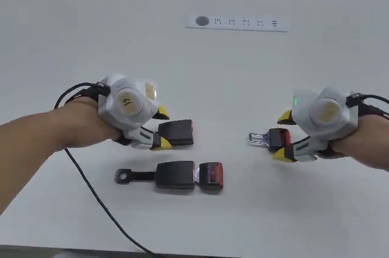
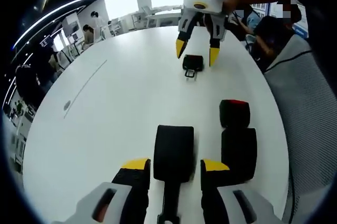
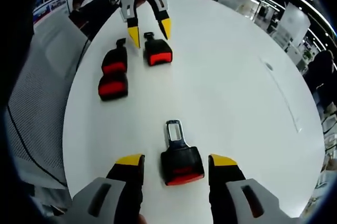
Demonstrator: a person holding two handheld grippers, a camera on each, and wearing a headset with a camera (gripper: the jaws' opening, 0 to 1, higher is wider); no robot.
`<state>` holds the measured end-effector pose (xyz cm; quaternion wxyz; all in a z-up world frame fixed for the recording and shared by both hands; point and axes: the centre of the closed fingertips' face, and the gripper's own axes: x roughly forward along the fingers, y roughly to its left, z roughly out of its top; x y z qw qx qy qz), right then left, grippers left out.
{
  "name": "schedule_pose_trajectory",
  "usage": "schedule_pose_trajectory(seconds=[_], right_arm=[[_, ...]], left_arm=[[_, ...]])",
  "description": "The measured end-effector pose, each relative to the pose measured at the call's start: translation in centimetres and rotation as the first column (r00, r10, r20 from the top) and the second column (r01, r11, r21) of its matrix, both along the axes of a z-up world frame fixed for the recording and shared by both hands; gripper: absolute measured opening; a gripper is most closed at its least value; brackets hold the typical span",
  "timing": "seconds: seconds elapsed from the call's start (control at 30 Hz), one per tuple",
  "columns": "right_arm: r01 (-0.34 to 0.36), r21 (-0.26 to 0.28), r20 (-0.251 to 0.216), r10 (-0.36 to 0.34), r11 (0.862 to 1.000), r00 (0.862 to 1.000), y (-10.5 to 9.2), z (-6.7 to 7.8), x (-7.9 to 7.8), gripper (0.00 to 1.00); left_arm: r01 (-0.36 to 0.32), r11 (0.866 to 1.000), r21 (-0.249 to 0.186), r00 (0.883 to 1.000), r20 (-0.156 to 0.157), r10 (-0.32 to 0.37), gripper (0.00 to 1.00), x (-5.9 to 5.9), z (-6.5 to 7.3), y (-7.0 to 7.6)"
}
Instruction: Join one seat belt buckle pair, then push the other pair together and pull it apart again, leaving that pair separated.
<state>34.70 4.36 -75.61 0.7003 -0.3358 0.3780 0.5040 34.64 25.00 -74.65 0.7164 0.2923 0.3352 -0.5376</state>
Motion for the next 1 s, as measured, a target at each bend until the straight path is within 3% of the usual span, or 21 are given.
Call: schedule_pose_trajectory(seconds=[0.1, 0.13, 0.2, 0.43, 0.53, 0.7, 0.83, 1.0], right_arm=[[0.032, 0.021, 0.014, -0.032, 0.999, 0.999, 0.4, 0.7, -1.1, 0.48], [0.077, 0.057, 0.017, -0.078, 0.995, 0.997, 0.9, 1.0, -1.6, 0.49], [0.083, 0.069, 0.044, -0.086, 0.994, 0.995, 1.3, 1.5, -2.7, 0.51], [0.165, 0.144, 0.019, -0.169, 0.976, 0.985, 2.2, 2.6, -6.7, 0.54], [0.203, 0.159, 0.010, -0.207, 0.966, 0.978, 2.0, 2.8, -7.7, 0.58], [0.244, 0.177, 0.010, -0.250, 0.953, 0.968, 1.4, 3.5, -9.1, 0.64], [0.268, 0.191, 0.003, -0.274, 0.944, 0.962, 0.9, 3.1, -9.6, 0.68], [0.300, 0.204, -0.001, -0.306, 0.932, 0.952, 0.3, 3.7, -10.3, 0.71]], left_arm=[[-0.039, 0.999, -0.021, 0.999, 0.001, 0.039, 0.39, -1.0, 0.6, 0.5], [-0.046, 0.999, -0.025, 0.999, 0.002, 0.046, 0.39, -1.3, 0.7, 0.6], [-0.059, 0.998, -0.038, 0.998, -0.002, 0.059, 0.41, -2.2, 1.0, 0.6], [-0.122, 0.990, -0.066, 0.992, 0.001, 0.123, 0.47, -5.4, 1.4, 2.0], [-0.185, 0.979, -0.083, 0.982, 0.012, 0.187, 0.50, -7.1, 2.3, 3.0], [-0.255, 0.963, -0.089, 0.966, 0.019, 0.258, 0.57, -9.2, 2.5, 4.9], [-0.308, 0.947, -0.090, 0.950, 0.019, 0.311, 0.63, -10.0, 2.8, 6.3], [-0.359, 0.927, -0.109, 0.932, 0.023, 0.363, 0.70, -10.5, 3.2, 6.9]])
